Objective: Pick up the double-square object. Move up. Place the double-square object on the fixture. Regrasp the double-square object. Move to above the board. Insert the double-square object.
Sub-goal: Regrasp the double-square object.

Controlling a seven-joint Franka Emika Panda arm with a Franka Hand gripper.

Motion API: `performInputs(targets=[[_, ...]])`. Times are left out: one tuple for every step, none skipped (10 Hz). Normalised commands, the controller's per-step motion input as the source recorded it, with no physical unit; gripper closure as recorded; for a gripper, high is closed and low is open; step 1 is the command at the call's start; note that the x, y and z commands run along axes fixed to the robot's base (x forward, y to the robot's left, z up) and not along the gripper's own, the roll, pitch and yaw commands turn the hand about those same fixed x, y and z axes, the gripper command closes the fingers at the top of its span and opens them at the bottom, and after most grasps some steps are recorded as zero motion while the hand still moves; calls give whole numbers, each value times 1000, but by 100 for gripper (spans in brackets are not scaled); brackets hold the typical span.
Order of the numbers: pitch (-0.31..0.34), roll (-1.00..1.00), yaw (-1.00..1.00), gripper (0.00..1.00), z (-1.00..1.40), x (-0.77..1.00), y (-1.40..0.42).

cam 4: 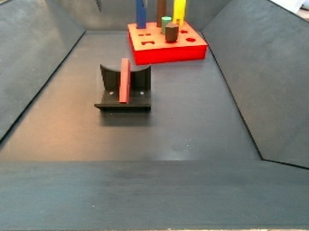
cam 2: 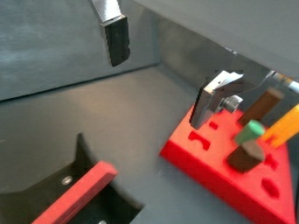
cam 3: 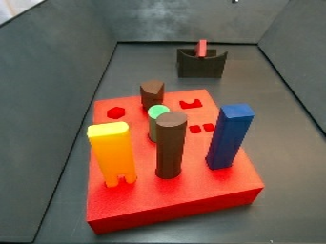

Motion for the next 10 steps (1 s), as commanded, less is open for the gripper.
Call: performInputs(targets=[[11,1000,11,0,19,-38,-31],[4,1000,11,0,14,-42,-43],[-1,1000,12,0,23,-51,-27],[-10,1000,13,0,17,-46,-23],[-14,1000,14,0,7,-43,-24],[-25,1000,16,0,1,-35,-21],[-28,1000,16,0,4,-31,-18],[-31,1000,17,0,2,-33,-19],[-31,1000,17,0,6,-30,-13],[-27,1000,18,0,12,-22,-21]])
